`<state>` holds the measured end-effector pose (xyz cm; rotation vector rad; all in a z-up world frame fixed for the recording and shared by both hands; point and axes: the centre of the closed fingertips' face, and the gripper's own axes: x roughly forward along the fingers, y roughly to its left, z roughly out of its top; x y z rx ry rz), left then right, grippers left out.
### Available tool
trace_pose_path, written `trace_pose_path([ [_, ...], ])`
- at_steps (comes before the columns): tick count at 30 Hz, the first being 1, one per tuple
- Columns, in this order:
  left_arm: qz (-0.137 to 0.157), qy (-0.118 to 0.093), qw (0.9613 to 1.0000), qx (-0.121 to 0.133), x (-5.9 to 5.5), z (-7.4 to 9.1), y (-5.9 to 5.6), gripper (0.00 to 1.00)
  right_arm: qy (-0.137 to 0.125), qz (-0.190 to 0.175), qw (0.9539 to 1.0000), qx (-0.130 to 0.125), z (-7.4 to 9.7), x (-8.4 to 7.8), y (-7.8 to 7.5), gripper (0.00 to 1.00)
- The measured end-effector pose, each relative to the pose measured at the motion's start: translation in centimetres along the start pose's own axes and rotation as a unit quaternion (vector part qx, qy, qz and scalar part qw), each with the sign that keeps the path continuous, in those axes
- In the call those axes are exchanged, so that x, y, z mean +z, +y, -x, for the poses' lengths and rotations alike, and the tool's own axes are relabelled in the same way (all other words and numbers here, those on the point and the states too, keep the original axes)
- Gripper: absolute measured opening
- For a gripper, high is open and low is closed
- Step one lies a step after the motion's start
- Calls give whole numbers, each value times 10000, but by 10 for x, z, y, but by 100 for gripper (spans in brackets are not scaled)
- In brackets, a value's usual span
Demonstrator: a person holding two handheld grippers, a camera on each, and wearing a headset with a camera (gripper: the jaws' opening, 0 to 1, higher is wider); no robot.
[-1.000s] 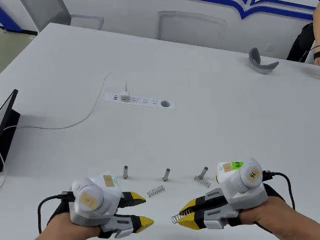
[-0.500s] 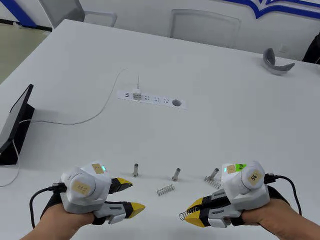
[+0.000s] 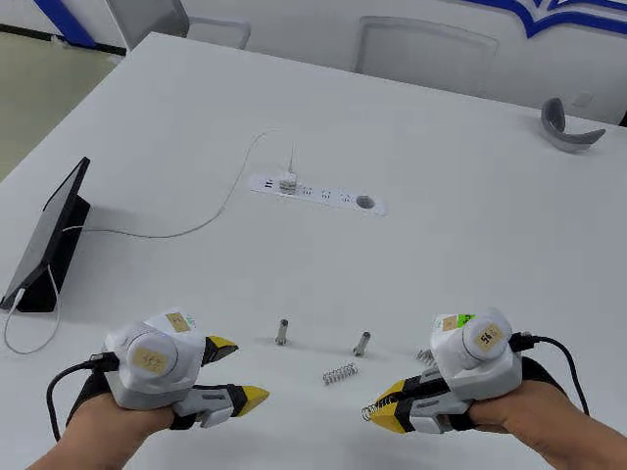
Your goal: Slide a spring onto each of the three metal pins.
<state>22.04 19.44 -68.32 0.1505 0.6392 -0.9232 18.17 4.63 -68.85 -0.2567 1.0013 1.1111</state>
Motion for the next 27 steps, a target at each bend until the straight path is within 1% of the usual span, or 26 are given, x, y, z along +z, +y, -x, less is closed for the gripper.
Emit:
trace_pose_path([
  [2,22,4,10000,35,-1,1,2,48,-2,12,10000,-23,0,5,-4,12],
  [5,55,-4,9999,97,-2,4,5,49,-32,81,10000,-37,0,17,-7,12],
  [10,114,-46,9998,138,-2,7,10,51,62,254,9996,-47,-3,27,-11,12],
  [15,178,-45,9996,233,-5,12,17,53,152,382,9991,-76,-6,37,-17,12],
  [18,220,-43,9993,291,-8,15,20,54,156,408,9990,-111,-9,44,-21,12],
  [22,277,-24,9990,345,-13,19,24,56,173,438,9988,-147,-15,50,-26,12],
  [27,320,-24,9986,410,-15,24,28,58,306,503,9980,-217,-25,53,-30,12],
])
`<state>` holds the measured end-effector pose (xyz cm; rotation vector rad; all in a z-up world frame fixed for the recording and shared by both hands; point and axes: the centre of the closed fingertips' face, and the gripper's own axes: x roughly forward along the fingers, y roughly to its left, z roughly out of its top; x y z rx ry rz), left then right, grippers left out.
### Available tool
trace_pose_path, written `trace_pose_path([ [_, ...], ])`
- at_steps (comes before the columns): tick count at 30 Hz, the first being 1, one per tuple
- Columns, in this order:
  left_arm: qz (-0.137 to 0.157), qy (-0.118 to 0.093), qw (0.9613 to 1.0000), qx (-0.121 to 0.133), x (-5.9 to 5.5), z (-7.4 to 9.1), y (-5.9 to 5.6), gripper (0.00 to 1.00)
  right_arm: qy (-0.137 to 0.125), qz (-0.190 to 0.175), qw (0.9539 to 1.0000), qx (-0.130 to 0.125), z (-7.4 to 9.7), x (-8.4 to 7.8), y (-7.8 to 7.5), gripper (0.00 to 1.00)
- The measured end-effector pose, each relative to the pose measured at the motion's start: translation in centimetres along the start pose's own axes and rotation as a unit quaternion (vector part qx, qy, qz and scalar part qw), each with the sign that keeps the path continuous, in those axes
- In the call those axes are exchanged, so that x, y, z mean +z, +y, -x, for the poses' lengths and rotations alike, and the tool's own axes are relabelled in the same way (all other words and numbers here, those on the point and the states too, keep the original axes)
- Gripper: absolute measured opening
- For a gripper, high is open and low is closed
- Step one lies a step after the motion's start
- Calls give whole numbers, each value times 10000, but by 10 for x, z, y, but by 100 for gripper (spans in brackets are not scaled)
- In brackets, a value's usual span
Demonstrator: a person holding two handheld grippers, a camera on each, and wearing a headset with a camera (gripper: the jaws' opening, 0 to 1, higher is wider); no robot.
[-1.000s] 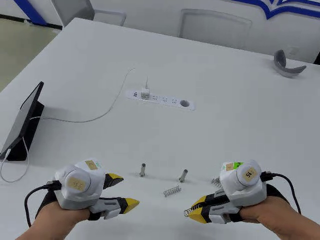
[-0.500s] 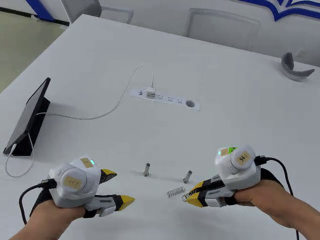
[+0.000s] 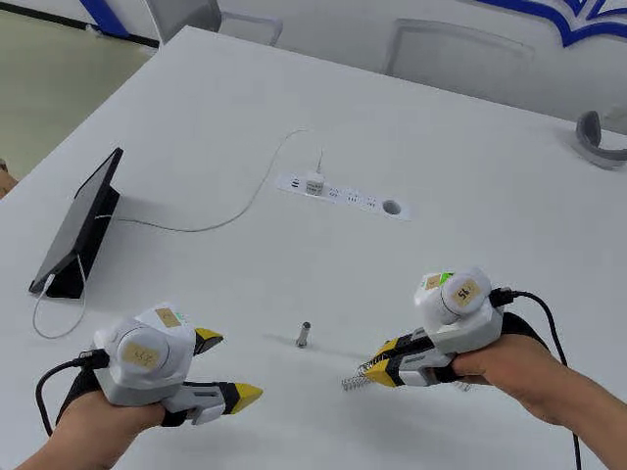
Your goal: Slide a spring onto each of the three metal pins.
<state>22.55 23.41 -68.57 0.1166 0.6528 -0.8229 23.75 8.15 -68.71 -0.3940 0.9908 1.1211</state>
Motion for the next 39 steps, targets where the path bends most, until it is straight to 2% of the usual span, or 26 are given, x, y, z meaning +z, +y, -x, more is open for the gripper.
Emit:
trace_pose_path([
  [6,70,-46,9999,63,2,2,5,60,109,-8,9999,-108,-12,6,-7,13],
  [15,146,-73,9998,86,3,4,6,64,192,48,9997,-174,-17,21,-20,13],
  [23,131,24,9999,52,-2,5,6,69,301,218,9991,-215,-21,33,-32,13],
  [32,193,13,9998,69,-4,8,7,70,353,367,9986,-169,-28,47,-35,13],
  [39,199,41,9998,46,-6,9,3,71,380,454,9982,-132,-34,55,-36,13],
])
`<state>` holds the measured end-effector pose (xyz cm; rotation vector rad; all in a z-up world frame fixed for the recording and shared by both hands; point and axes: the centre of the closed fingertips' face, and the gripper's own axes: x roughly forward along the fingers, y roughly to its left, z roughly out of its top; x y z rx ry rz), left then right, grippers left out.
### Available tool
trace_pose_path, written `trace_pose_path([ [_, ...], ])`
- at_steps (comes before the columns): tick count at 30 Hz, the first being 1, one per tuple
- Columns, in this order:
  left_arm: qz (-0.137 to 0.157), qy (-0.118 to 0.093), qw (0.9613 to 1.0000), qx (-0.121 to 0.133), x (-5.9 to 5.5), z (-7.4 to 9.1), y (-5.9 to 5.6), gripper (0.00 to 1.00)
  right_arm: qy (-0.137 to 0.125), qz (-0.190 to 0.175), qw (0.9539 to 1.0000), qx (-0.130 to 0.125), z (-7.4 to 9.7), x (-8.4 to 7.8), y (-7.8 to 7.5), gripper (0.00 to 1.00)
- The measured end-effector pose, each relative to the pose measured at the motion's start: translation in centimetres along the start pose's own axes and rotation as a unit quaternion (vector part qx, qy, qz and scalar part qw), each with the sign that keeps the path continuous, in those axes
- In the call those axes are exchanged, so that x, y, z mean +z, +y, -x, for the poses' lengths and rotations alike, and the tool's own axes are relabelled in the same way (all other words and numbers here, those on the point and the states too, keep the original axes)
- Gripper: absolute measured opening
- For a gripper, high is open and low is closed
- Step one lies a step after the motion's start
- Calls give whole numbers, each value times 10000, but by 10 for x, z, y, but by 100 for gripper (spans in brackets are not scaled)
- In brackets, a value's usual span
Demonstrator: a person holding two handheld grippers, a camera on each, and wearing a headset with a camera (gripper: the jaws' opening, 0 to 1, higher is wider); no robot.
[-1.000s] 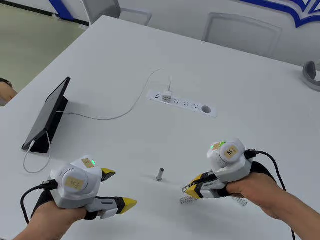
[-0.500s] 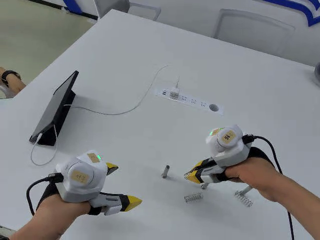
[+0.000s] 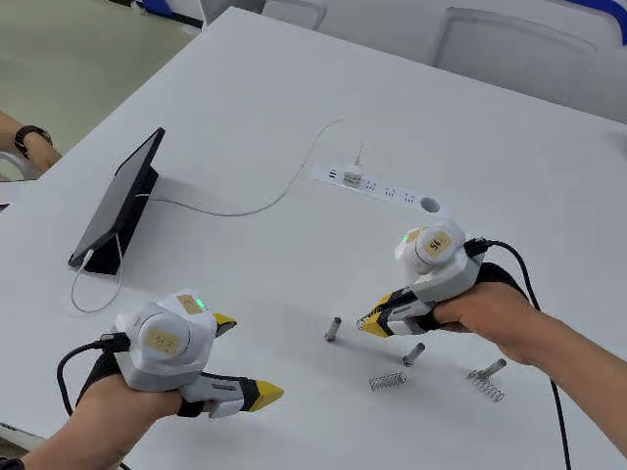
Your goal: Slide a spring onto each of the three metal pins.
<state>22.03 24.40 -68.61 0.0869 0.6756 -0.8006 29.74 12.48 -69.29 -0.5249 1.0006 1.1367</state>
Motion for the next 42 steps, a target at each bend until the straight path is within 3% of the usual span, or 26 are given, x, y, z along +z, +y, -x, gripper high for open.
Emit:
trace_pose_path([
  [17,69,60,10000,-31,-9,2,-8,71,39,195,9997,111,-15,14,3,13],
  [42,173,67,9998,62,-15,7,-2,71,119,351,9991,199,-34,23,8,13],
])
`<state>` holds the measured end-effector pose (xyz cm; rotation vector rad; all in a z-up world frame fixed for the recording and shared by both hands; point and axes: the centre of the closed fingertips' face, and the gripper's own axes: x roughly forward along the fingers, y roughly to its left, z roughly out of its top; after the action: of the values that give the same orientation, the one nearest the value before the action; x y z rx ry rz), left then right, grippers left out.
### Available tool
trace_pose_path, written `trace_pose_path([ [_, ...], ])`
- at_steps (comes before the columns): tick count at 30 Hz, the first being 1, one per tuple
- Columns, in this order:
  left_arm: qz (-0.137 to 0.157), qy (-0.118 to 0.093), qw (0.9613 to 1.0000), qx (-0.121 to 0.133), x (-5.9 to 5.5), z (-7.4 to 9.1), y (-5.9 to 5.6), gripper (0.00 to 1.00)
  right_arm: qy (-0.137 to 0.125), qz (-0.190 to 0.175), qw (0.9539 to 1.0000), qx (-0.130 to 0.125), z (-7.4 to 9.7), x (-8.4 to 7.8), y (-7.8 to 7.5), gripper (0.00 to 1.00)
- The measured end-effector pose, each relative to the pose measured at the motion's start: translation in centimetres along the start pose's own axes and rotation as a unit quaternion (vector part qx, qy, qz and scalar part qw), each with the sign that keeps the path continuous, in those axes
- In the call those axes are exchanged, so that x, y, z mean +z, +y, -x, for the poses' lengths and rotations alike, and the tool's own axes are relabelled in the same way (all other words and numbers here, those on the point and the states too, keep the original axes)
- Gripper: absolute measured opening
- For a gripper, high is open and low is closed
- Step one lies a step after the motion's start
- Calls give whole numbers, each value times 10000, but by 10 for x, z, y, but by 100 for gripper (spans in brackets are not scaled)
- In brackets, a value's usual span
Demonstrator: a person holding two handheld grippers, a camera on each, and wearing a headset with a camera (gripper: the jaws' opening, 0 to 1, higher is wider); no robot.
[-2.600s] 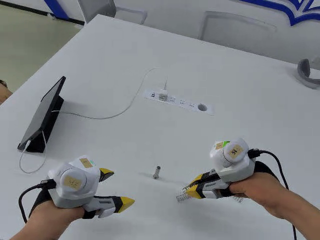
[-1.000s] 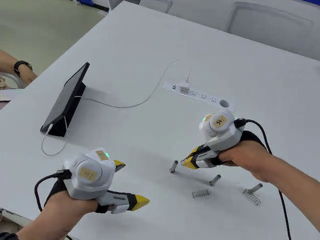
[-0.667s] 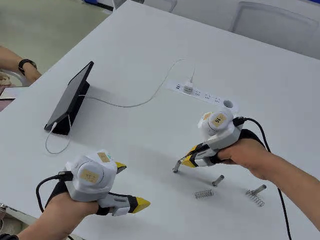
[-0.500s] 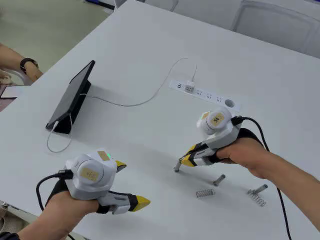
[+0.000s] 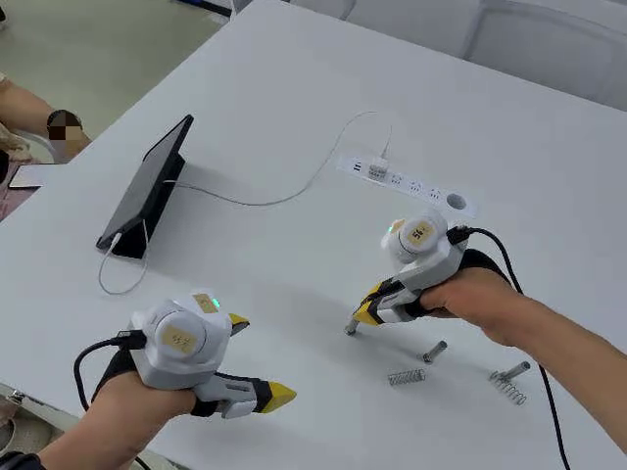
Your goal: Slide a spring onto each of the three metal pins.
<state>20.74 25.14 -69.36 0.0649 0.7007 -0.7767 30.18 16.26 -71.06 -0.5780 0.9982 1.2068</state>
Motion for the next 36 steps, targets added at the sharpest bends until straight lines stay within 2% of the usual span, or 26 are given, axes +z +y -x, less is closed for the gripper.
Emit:
trace_pose_path([
  [25,60,-14,10000,63,1,1,6,71,37,105,9999,-92,-24,-7,-2,13],
  [36,112,-16,9999,63,1,-1,6,70,95,68,9999,-96,-37,-17,-3,13],
])
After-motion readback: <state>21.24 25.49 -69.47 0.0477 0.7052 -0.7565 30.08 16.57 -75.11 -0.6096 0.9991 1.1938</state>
